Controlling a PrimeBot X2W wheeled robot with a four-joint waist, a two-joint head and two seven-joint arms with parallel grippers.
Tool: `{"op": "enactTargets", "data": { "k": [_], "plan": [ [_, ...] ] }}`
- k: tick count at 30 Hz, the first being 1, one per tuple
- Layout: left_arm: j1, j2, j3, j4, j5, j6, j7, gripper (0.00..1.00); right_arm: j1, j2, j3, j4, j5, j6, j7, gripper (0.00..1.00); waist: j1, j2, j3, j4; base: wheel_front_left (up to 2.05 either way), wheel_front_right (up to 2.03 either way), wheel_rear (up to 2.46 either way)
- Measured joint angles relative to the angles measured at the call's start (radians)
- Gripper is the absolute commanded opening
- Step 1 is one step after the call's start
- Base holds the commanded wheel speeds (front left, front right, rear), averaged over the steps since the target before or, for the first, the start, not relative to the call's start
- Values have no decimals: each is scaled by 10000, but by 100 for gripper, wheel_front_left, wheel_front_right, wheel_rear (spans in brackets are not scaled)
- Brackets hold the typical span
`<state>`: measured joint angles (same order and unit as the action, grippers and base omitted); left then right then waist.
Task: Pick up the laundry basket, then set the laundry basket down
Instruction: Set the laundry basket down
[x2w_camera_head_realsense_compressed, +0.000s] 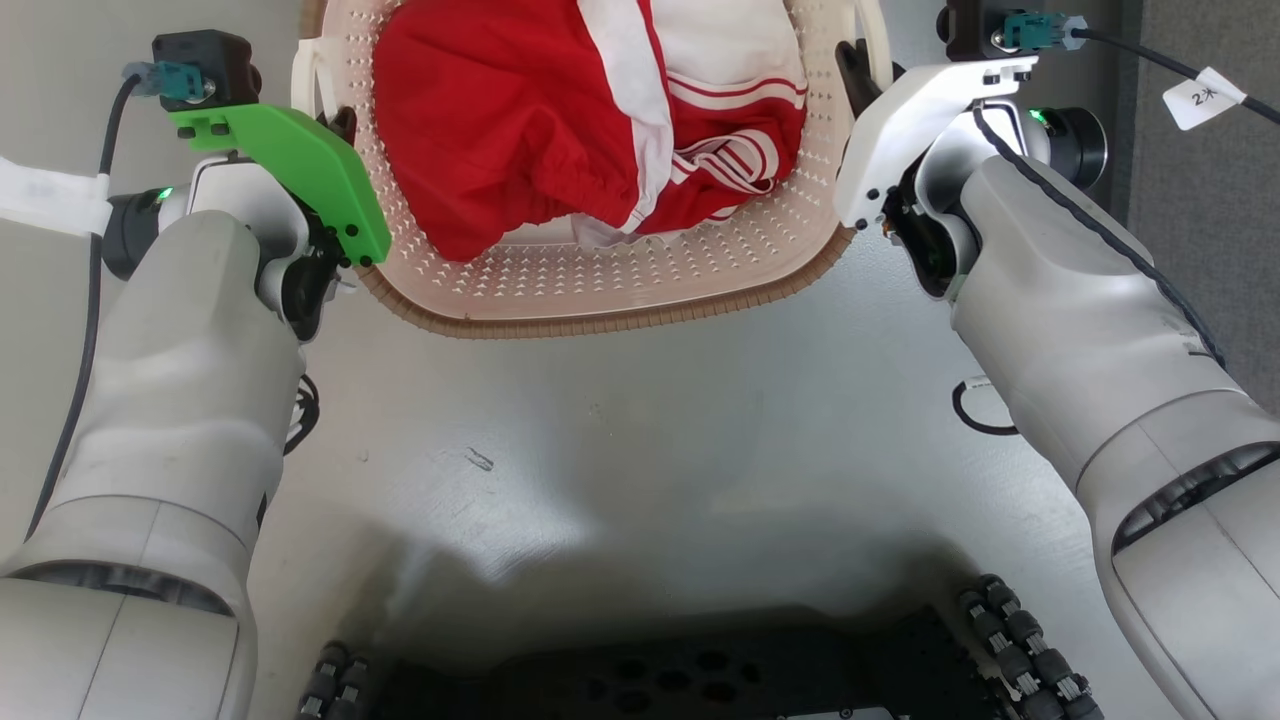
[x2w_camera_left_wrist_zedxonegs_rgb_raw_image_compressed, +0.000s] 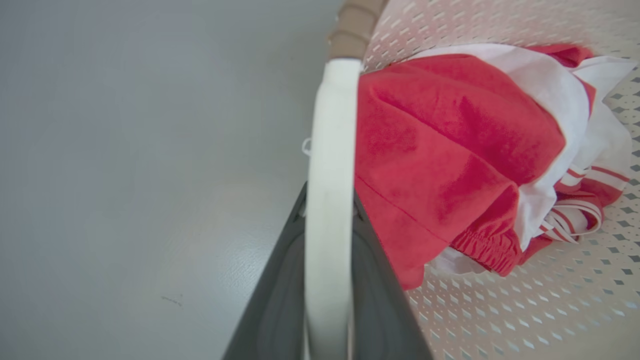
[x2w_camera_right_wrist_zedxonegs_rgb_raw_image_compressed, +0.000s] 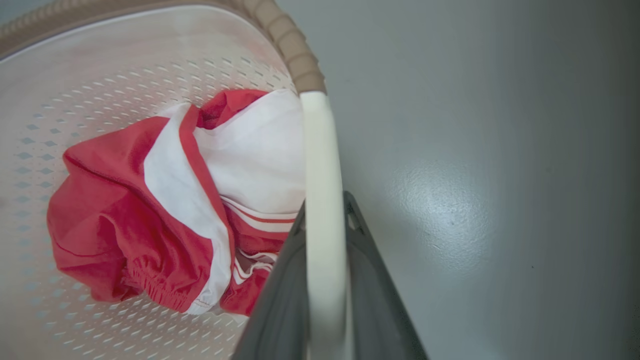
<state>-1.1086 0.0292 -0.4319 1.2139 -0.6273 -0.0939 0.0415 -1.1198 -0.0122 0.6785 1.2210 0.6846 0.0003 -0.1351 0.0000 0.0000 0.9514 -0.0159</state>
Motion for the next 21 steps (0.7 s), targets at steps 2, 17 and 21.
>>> {"op": "enactTargets", "data": {
  "k": [2, 17, 21],
  "plan": [
    [-17, -2, -8, 21, 0, -46, -38, 0, -5, 2, 0, 17, 0, 4, -54, 0, 0, 0, 7, 6, 0, 0, 0],
    [-90, -29, -42, 199, 2, -115, -44, 100, -39, -59, 96, 155, 15, 119, -56, 49, 0, 0, 1, 66, 0, 0, 0],
    [-94, 94, -77, 249, 2, -123, -104, 100, -44, -267, 104, 182, 27, 173, -138, 100, 0, 0, 2, 69, 0, 0, 0]
  ]
}}
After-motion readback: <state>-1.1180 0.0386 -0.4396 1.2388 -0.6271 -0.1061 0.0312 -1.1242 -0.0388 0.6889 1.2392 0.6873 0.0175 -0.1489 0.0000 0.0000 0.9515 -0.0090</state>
